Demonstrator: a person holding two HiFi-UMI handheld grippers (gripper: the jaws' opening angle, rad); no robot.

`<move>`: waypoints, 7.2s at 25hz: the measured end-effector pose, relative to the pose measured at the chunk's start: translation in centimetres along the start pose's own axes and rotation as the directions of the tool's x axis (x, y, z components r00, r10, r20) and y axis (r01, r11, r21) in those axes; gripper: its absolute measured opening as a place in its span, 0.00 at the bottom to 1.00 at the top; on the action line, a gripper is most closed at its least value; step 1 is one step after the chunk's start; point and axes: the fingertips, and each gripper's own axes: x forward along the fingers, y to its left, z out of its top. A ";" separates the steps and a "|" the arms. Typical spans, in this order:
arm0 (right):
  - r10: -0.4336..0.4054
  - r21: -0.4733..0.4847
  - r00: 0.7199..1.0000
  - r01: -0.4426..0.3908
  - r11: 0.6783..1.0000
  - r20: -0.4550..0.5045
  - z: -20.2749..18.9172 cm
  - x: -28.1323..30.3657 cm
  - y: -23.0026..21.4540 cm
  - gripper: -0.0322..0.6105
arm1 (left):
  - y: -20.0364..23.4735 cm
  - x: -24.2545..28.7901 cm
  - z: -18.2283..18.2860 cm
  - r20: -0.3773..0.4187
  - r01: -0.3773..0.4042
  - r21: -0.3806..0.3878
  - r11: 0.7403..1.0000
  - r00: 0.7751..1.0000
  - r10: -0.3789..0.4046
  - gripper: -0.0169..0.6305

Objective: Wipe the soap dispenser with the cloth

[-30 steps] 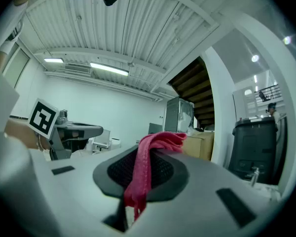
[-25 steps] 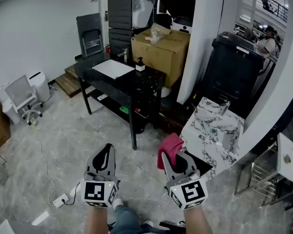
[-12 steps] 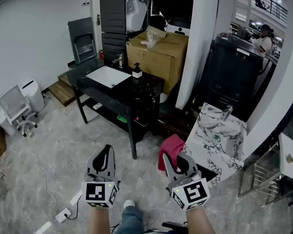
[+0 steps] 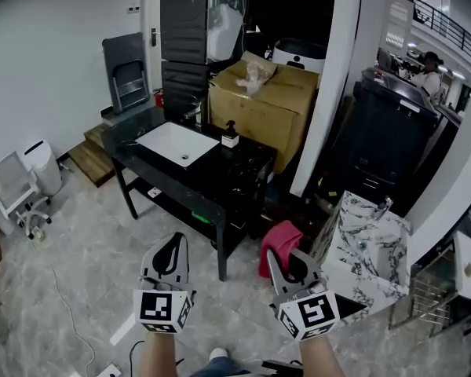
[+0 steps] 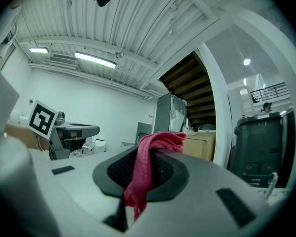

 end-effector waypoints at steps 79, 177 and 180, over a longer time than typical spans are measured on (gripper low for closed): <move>-0.525 0.070 0.763 0.588 0.806 -0.377 -17.1 50.2 -27.7 0.13 | 7.9 70.4 -26.3 -0.191 0.685 -0.099 0.722 0.699 -0.689 0.19; -0.431 0.290 0.700 0.662 0.691 -0.570 -23.5 44.5 -21.0 0.13 | 7.1 54.4 -25.8 -0.451 0.393 -0.367 0.843 0.718 -0.530 0.42; -0.440 0.291 0.697 0.669 0.684 -0.566 -23.4 43.8 -21.1 0.13 | 6.6 53.4 -25.4 -0.435 0.341 -0.333 0.879 0.772 -0.464 0.38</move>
